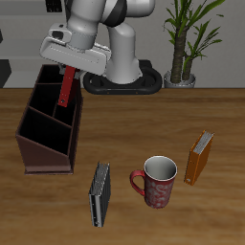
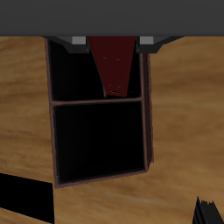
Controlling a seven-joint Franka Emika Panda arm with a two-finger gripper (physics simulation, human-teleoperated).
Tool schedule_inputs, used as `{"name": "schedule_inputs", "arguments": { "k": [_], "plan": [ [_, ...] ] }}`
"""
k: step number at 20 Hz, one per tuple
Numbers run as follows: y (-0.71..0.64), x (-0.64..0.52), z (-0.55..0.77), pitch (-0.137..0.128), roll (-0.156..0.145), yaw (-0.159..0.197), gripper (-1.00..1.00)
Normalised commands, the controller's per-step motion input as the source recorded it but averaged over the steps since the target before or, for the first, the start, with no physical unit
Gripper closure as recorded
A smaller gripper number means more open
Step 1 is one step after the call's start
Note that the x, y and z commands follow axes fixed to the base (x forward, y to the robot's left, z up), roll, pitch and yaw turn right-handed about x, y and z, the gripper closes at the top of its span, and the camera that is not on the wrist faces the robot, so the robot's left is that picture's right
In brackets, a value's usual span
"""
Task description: Place the red book into the right desk caddy's front compartment
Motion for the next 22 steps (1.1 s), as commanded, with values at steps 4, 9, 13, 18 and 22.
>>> {"name": "schedule_inputs", "arguments": {
  "k": [4, 9, 13, 18, 22],
  "plan": [
    [0.0, 0.01, -0.04, 0.005, -0.004, -0.02, 1.0],
    [-0.06, 0.05, -0.21, 0.032, -0.014, 0.002, 1.0],
    [-0.04, 0.04, -0.23, 0.034, -0.016, 0.0, 1.0],
    [-0.03, 0.01, -0.18, 0.023, -0.013, -0.004, 1.0],
    [0.01, -0.12, -0.07, 0.008, 0.001, -0.021, 1.0]
  ]
}}
